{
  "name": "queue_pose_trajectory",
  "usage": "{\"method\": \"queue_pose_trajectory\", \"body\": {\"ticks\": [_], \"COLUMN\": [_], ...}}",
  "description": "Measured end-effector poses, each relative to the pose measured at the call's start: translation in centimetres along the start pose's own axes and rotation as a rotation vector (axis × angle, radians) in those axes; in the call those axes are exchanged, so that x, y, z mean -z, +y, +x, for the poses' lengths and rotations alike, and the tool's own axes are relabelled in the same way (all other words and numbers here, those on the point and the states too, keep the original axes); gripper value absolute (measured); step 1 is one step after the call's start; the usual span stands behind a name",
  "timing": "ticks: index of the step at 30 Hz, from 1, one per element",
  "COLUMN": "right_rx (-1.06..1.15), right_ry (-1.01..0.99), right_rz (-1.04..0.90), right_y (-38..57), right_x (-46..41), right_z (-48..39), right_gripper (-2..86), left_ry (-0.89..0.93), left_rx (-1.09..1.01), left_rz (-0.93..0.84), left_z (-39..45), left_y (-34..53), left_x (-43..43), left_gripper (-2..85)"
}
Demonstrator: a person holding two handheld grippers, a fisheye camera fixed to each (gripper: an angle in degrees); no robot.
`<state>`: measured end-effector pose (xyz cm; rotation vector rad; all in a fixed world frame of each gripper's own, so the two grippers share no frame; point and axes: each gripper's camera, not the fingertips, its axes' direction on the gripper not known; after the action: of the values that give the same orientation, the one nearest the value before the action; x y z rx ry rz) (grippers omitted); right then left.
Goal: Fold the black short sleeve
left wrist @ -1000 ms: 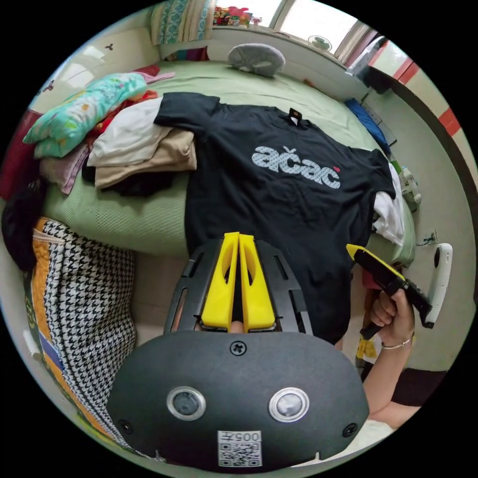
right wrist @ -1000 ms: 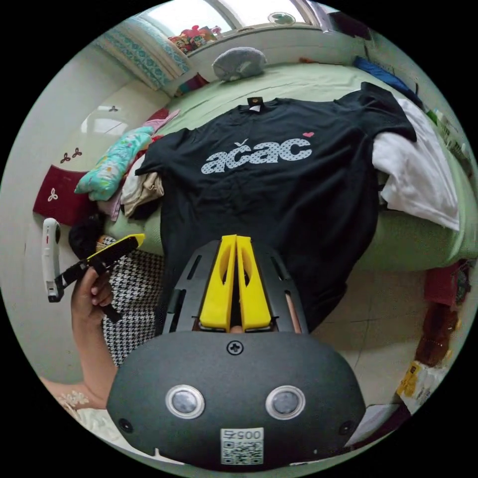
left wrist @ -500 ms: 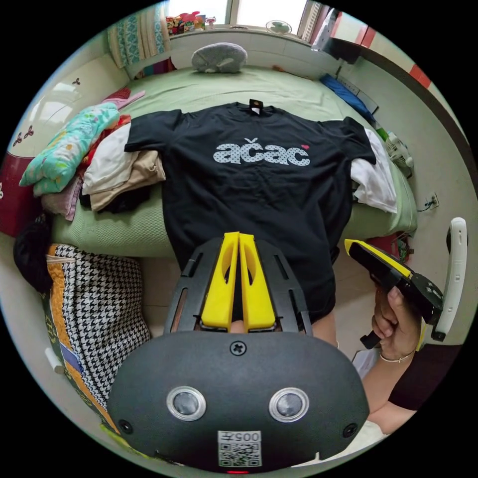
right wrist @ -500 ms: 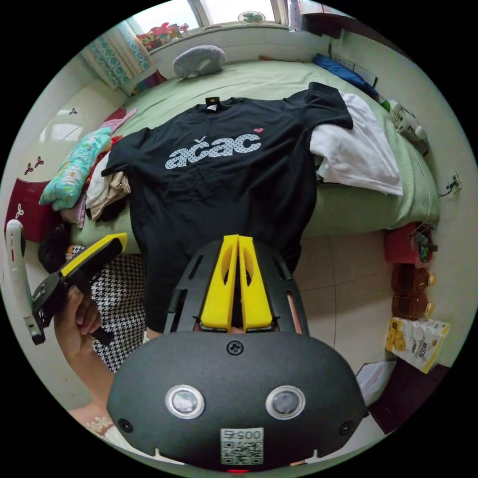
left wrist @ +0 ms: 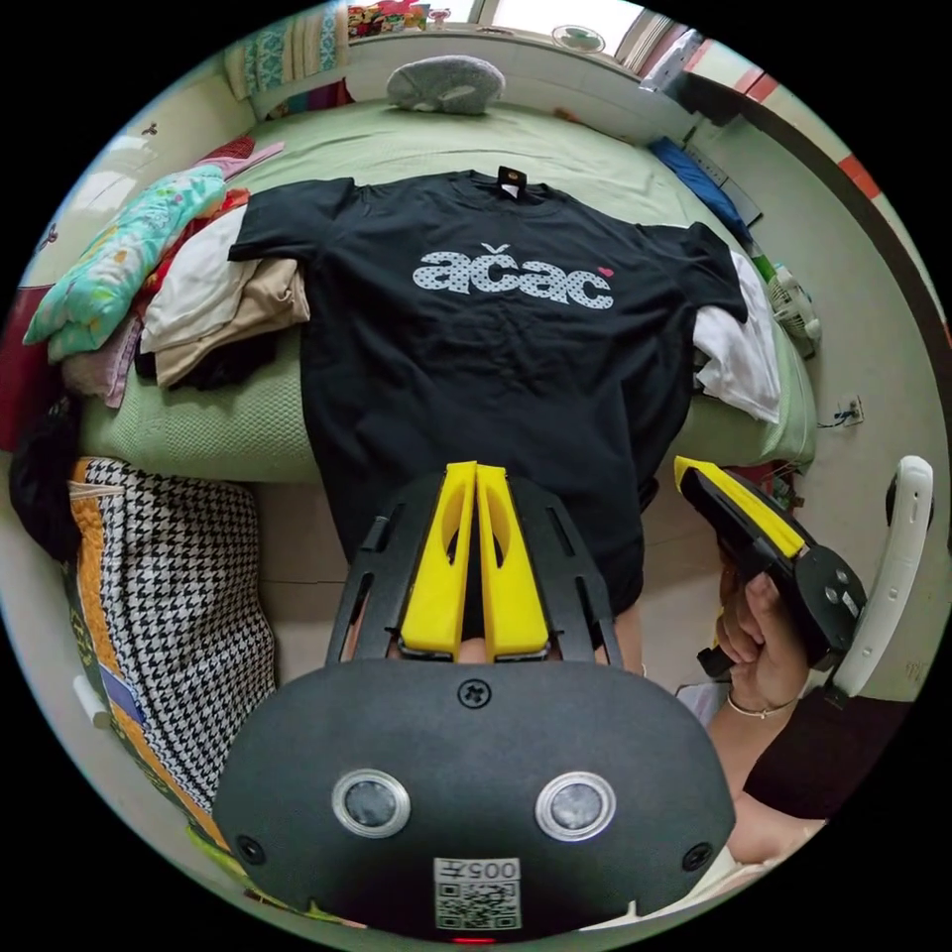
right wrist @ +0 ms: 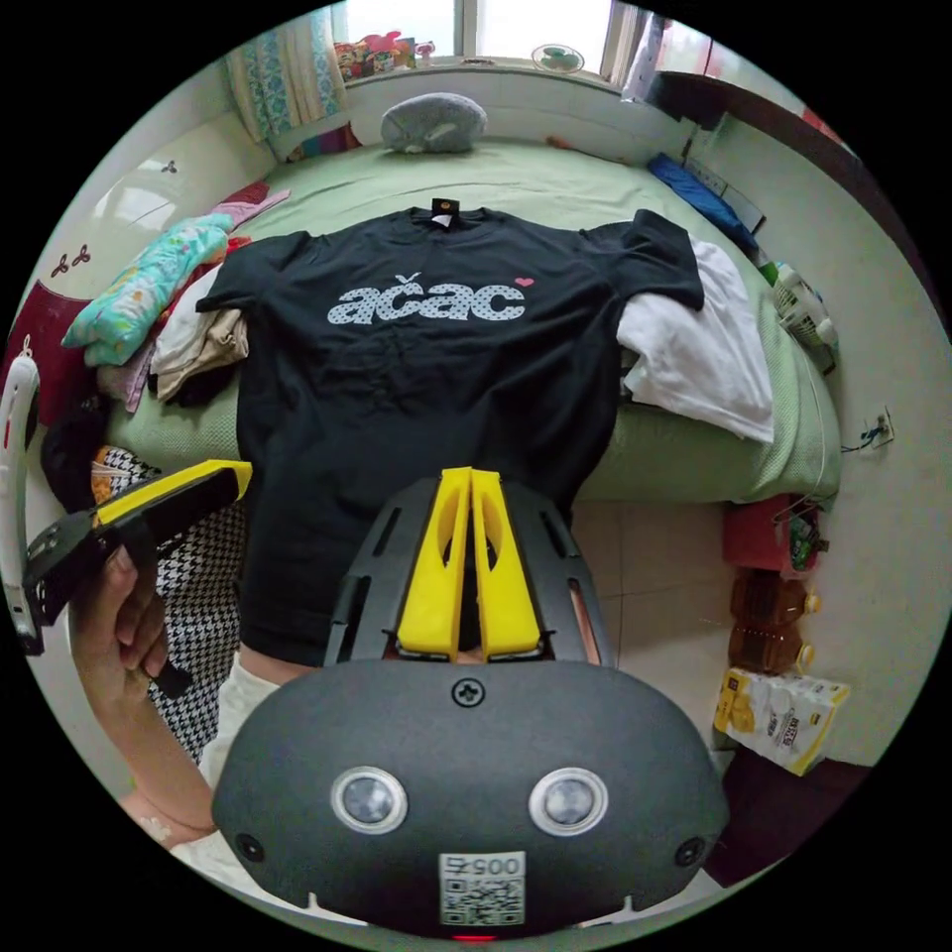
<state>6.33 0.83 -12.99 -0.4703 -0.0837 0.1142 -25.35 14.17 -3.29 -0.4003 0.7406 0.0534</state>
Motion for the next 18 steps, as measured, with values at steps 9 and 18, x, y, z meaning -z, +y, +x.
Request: {"method": "queue_pose_trajectory", "body": {"ticks": [9,18], "right_rx": [-0.011,0.014], "right_ry": [-0.005,-0.017], "right_rz": [-0.036,-0.05], "right_y": [0.6,1.2], "right_x": [0.0,-0.3], "right_z": [-0.2,-1.4], "right_gripper": [-1.3,-1.2], "left_ry": [-0.04,-0.022], "left_rx": [-0.052,-0.114], "left_rz": [-0.04,-0.044], "left_z": [2.1,4.7], "left_y": [0.9,1.6], "left_x": [-0.7,-1.1], "left_gripper": [-0.7,-0.4]}}
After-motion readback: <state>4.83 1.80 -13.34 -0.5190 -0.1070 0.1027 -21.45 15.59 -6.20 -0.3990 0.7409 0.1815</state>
